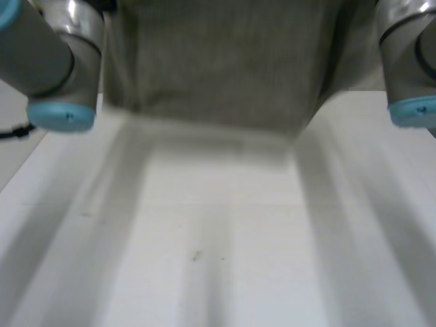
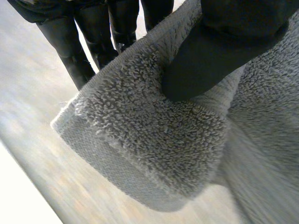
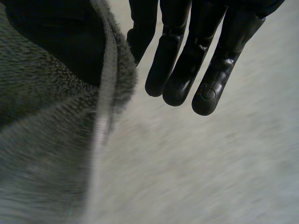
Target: Fold the towel.
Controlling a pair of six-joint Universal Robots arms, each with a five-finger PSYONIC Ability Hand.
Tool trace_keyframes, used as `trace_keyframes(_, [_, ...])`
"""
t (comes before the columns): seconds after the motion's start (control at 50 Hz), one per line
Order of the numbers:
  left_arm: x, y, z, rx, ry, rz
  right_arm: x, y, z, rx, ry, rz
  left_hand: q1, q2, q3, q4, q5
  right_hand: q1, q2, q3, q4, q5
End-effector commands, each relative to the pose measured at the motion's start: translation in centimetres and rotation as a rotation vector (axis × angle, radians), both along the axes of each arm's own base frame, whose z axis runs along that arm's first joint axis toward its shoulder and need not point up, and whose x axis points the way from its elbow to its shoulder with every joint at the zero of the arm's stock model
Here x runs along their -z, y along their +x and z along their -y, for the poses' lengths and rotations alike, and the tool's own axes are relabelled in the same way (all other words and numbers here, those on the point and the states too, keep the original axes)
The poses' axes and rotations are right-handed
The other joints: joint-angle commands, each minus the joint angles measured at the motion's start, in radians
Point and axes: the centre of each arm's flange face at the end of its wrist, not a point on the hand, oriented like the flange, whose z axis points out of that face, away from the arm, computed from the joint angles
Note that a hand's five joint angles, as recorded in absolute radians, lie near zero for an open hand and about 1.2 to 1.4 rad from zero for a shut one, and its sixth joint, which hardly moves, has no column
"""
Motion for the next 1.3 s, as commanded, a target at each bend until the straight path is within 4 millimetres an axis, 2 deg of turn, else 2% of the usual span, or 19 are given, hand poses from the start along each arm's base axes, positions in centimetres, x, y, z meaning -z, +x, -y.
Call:
trace_keyframes(0.02, [1.8,0.5,-0.8,0.037,0.064,-0.047,3.5,0.0,-1.9,-0.066,0.058,-0.039,0.218,0.178,0.181,0.178,0.181,0.416,0.216,0.209,0.207,0.243])
trace_keyframes(0.04, [1.8,0.5,-0.8,0.037,0.065,-0.047,3.5,0.0,-1.9,-0.067,0.058,-0.039,0.218,0.178,0.181,0.178,0.181,0.416,0.216,0.209,0.207,0.243])
trace_keyframes(0.08, [6.7,0.8,-1.5,0.043,0.211,0.003,8.2,-0.1,-2.4,-0.092,0.197,-0.077,0.218,0.178,0.181,0.178,0.181,0.416,0.216,0.209,0.207,0.243])
trace_keyframes(0.1, [6.7,0.8,-1.5,0.044,0.212,0.003,8.2,-0.1,-2.4,-0.092,0.197,-0.077,0.218,0.178,0.181,0.178,0.181,0.416,0.216,0.209,0.207,0.243])
trace_keyframes(0.14, [9.1,1.1,-1.9,0.04,0.28,0.025,11.6,-0.4,-3.7,-0.122,0.306,-0.102,0.218,0.178,0.181,0.178,0.181,0.416,0.216,0.209,0.207,0.243])
trace_keyframes(0.18, [13.8,1.6,-2.8,0.033,0.408,0.079,13.4,-0.6,-4.2,-0.137,0.359,-0.121,0.218,0.178,0.181,0.178,0.181,0.416,0.216,0.209,0.207,0.243])
trace_keyframes(0.2, [13.8,1.6,-2.8,0.033,0.409,0.079,13.4,-0.6,-4.2,-0.137,0.36,-0.121,0.218,0.178,0.181,0.178,0.181,0.416,0.216,0.209,0.207,0.243])
trace_keyframes(0.24, [18.4,2.2,-4.0,0.026,0.527,0.132,16.7,-0.8,-5.3,-0.175,0.457,-0.157,0.218,0.178,0.181,0.178,0.181,0.416,0.216,0.209,0.207,0.243])
trace_keyframes(0.26, [18.4,2.2,-4.0,0.026,0.528,0.132,16.7,-0.8,-5.3,-0.176,0.457,-0.157,0.218,0.178,0.181,0.178,0.181,0.416,0.216,0.209,0.207,0.243])
trace_keyframes(0.3, [22.6,2.5,-4.8,0.023,0.616,0.175,21.0,-0.7,-6.1,-0.22,0.585,-0.191,0.148,0.109,0.111,0.108,0.111,0.416,0.216,0.209,0.207,0.243])
trace_keyframes(0.32, [22.6,2.5,-4.8,0.023,0.617,0.175,21.0,-0.7,-6.1,-0.22,0.586,-0.191,0.148,0.108,0.111,0.108,0.111,0.416,0.216,0.209,0.207,0.243])
trace_keyframes(0.36, [24.3,2.7,-5.3,0.022,0.652,0.194,25.5,-0.9,-6.5,-0.223,0.728,-0.222,0.077,0.038,0.04,0.037,0.04,0.416,0.216,0.209,0.207,0.243])
trace_keyframes(0.4, [27.2,3.2,-6.5,0.02,0.73,0.236,26.6,-1.1,-6.8,-0.222,0.774,-0.228,0.033,-0.006,-0.004,-0.007,-0.004,0.416,0.216,0.209,0.207,0.243])
trace_keyframes(0.46, [28.6,3.5,-7.4,0.018,0.777,0.257,28.4,-1.6,-7.5,-0.221,0.886,-0.226,-0.022,-0.062,-0.059,-0.062,-0.059,0.416,0.216,0.209,0.207,0.243])
trace_keyframes(0.64, [27.0,4.1,-8.3,0.008,0.764,0.249,27.9,-2.0,-8.4,-0.239,1.045,-0.111,-0.026,-0.065,-0.063,-0.065,-0.062,0.416,0.216,0.209,0.207,0.243])
trace_keyframes(0.76, [25.4,4.6,-9.1,0.005,0.738,0.234,26.6,-4.3,-6.5,-0.186,1.08,0.09,-0.046,-0.086,-0.083,-0.086,-0.083,0.37,0.17,0.163,0.161,0.197])
trace_keyframes(0.8, [25.1,4.7,-9.3,0.006,0.734,0.229,26.4,-5.4,-5.6,-0.162,1.104,0.212,-0.055,-0.094,-0.092,-0.095,-0.092,0.052,-0.148,-0.155,-0.157,-0.121])
trace_keyframes(0.96, [24.7,4.8,-9.6,0.006,0.731,0.219,26.5,-8.5,-2.8,-0.096,1.129,0.435,-0.064,-0.103,-0.101,-0.104,-0.101,-0.178,-0.379,-0.386,-0.388,-0.351])
trace_keyframes(1.3, [24.5,5.9,-8.7,-0.03,0.728,0.2,28.4,-11.6,-1.7,-0.03,1.202,0.473,-0.034,-0.074,-0.071,-0.074,-0.071,-0.318,-0.519,-0.526,-0.528,-0.491])
